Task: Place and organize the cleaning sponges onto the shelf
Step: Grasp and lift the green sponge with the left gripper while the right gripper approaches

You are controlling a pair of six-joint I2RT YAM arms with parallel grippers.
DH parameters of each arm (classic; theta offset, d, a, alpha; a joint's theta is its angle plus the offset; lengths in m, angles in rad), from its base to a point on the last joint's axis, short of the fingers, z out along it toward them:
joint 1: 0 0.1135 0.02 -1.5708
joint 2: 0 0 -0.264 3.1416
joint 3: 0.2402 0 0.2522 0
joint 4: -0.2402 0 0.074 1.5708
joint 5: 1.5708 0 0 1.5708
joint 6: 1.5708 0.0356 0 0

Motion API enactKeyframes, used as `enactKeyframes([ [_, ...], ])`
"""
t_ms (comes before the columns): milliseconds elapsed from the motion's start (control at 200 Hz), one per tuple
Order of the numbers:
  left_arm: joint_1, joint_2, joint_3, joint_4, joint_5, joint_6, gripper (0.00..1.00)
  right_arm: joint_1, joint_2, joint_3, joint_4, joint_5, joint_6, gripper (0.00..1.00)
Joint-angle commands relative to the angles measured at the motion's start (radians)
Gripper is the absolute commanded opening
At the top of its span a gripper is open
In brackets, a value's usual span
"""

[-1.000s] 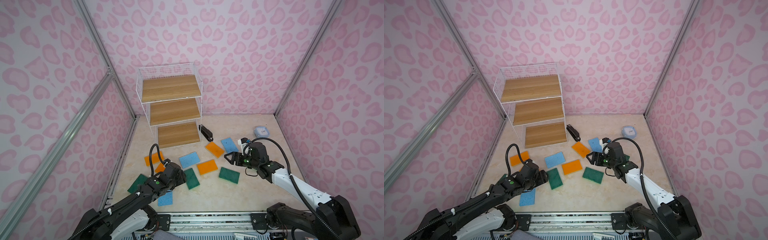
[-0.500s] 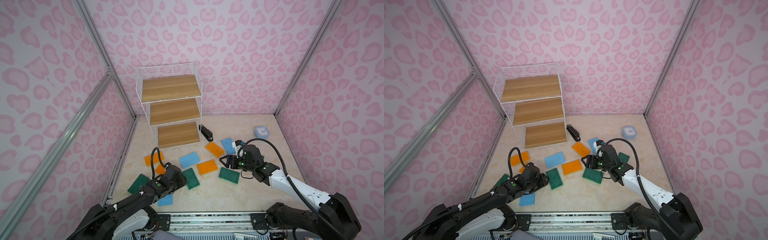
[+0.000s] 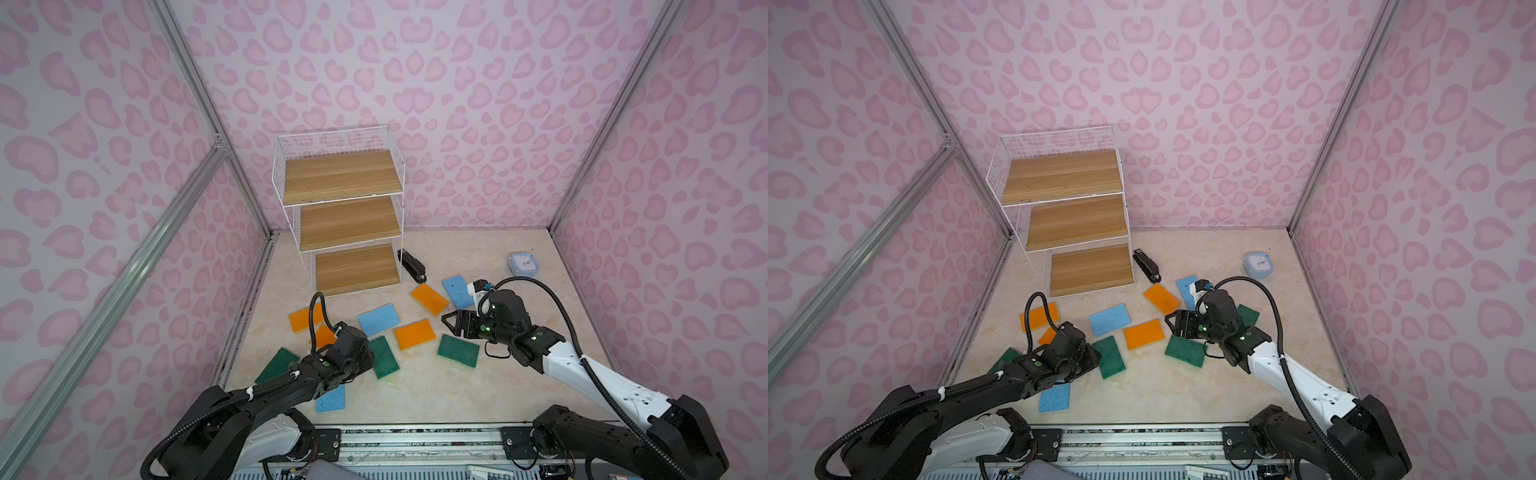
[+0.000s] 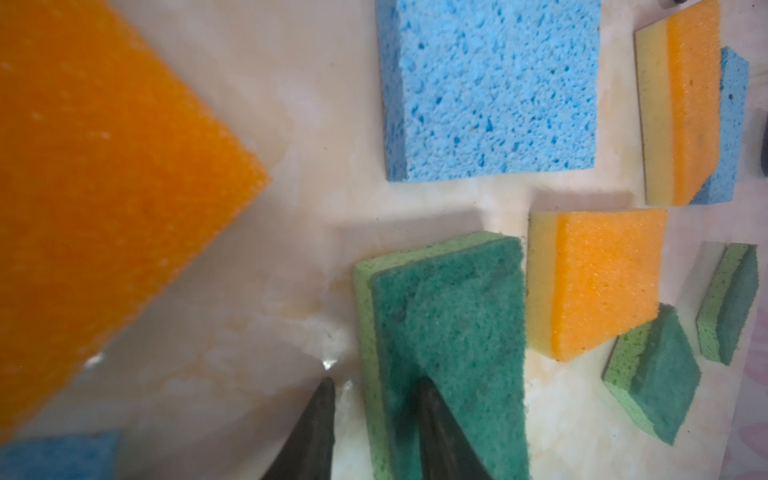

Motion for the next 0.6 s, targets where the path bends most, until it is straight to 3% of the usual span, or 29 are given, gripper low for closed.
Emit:
enactKeyframes([
  [0,0.0,0.01,0.007,0.013,-0.012,-0.013,0.19,0.0,-0.005,0.003,-0.024,-0.006,-0.03,0.79],
  [115,0.001,0.012,0.019,0.015,-0.011,-0.014,0.04,-0.001,-0.014,0.008,-0.037,-0.012,-0.036,0.82],
  [400,0.013,-0.052,0.143,-0.063,0.026,0.035,0.03,0.001,-0.02,-0.031,0.053,-0.138,-0.014,0.85],
  [595,0.041,-0.073,0.217,-0.058,0.069,0.055,0.03,0.005,0.044,-0.035,0.148,-0.257,0.033,0.7],
])
